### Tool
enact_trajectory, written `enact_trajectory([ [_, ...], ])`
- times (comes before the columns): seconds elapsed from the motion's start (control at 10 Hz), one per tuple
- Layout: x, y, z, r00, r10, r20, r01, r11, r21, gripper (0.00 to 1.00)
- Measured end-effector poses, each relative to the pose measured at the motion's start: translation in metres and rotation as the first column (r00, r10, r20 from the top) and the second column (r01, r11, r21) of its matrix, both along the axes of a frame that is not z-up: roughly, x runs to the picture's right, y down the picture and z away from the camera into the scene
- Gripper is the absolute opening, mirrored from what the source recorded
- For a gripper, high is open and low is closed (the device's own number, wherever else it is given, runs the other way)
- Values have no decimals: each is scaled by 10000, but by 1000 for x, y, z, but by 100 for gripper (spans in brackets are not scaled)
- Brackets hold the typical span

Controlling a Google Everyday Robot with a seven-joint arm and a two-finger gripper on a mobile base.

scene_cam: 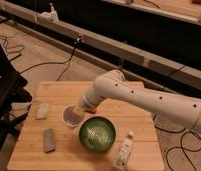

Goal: Place the ceramic cup in the ceramic bowl

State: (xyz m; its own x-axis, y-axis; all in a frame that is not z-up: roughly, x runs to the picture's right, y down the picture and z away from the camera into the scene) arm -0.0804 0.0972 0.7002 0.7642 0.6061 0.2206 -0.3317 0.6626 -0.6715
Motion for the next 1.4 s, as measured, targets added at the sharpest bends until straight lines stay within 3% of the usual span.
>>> enact_trajectory([
  [0.2, 63, 5, 16, 9870, 461, -1541, -507, 9984, -257, 16],
  [0.4, 100, 17, 26, 9653, 965, -2426, -1113, 9926, -480, 16],
  [0.6, 109, 35, 37, 9514, 1400, -2742, -1677, 9826, -801, 16],
  [0.8, 98, 41, 40, 9521, 1683, -2553, -1979, 9756, -949, 16],
  [1.2, 101, 42, 41, 9516, 1625, -2607, -1932, 9764, -968, 16],
  [1.4, 118, 59, 49, 9372, 1267, -3251, -1745, 9770, -1224, 16],
])
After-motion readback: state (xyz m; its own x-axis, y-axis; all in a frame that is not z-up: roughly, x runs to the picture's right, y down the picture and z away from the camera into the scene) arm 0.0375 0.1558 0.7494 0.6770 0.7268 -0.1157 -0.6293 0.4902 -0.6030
